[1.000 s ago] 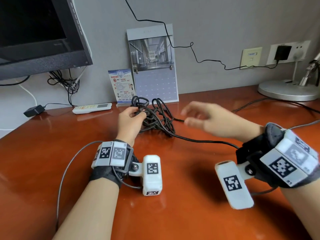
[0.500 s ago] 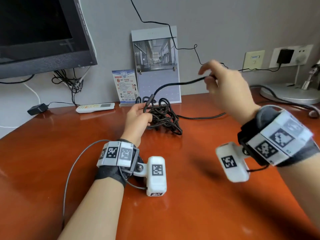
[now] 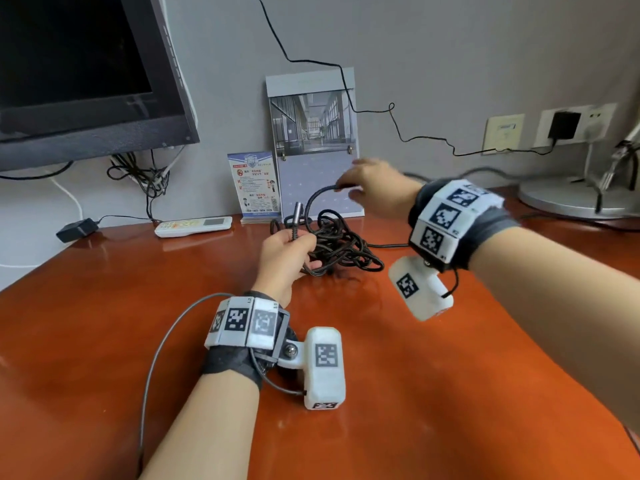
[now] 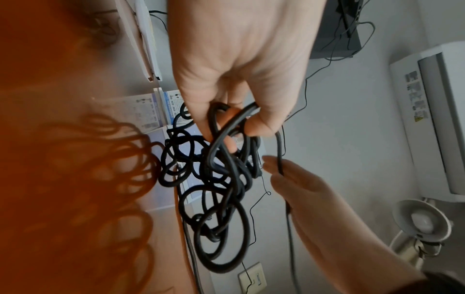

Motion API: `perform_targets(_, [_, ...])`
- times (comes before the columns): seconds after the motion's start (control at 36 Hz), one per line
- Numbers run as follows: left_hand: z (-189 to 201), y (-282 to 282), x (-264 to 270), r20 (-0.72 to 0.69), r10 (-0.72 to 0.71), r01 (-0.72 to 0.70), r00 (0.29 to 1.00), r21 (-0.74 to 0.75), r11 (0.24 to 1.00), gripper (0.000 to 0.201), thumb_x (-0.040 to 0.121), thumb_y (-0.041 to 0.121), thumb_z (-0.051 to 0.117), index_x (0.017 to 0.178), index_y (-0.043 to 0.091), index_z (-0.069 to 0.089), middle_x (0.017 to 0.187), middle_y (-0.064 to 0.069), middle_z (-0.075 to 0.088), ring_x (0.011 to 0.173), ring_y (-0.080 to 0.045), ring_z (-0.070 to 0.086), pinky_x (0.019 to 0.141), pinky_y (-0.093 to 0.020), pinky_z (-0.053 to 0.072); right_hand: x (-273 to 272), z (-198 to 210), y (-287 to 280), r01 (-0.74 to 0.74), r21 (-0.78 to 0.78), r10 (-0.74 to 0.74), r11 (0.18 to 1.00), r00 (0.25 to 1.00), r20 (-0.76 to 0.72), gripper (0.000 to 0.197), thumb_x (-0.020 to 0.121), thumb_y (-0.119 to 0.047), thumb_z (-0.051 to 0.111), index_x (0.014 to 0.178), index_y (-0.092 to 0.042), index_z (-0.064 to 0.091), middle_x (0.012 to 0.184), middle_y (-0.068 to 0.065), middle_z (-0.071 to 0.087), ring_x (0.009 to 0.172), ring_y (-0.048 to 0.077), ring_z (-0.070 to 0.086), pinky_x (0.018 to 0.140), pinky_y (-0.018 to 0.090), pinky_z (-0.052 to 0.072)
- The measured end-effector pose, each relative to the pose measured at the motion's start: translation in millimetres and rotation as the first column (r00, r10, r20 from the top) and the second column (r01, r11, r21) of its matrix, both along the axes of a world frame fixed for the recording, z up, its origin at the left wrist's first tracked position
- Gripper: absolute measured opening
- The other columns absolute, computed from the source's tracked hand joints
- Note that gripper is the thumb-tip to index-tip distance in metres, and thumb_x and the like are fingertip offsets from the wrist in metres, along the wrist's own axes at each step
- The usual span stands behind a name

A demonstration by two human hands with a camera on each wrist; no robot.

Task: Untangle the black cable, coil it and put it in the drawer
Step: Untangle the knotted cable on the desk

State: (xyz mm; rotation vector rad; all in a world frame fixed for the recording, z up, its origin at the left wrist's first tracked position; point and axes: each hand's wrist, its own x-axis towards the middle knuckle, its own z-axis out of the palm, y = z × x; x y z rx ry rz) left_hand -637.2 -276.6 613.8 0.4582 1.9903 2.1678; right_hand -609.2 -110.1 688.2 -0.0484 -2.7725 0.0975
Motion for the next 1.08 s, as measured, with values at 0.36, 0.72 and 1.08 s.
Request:
perform_targets(0.36, [0.9,-1.6,-5.6,0.181,-0.022,-0.028,0.983,0.271,0.962,0.012,0.091,0.0,0.051,0.09,0.009,0.059,0.081,-0.007,0.062,0.075,-0.018,0.058,0.051,-0.021,0.052,25.9,-19.8,-37.7,-0.162,0.69,0.485,0.706,0.82,-0.303,0.02,0.07,-0.002,0.053,0.083,-0.013,0.063,0.082,0.007,0.056,0.077,0.024,0.04,0.064,0.033,0.034])
perform_targets(0.72, [-2.7,-4.7,-7.9,0.152,-0.082,0.039,0.985,0.265,0.963,0.025,0.085,-0.012,0.041,0.077,0.01,0.049,0.046,0.003,0.039,0.041,-0.007,0.033,0.062,-0.03,0.055,21.0,-25.5,-63.8,-0.054,0.601,0.121,0.797,0.99,-0.071,0.033,0.046,-0.016,0.081,0.037,-0.02,0.05,0.042,-0.008,0.031,0.053,0.018,0.039,0.061,0.029,0.017])
perform_targets(1.08, [-0.9,-15.0,-16.2,0.066,0.095,-0.106,0.993,0.18,0.978,0.028,0.084,-0.012,0.048,0.07,0.013,0.05,0.069,-0.004,0.057,0.06,-0.014,0.055,0.052,-0.022,0.053,21.4,-34.5,-49.4,-0.311,0.069,0.316,0.948,0.944,-0.092,0.015,0.09,-0.006,0.053,0.1,-0.001,0.062,0.1,0.012,0.056,0.083,0.032,0.057,0.07,0.029,0.036])
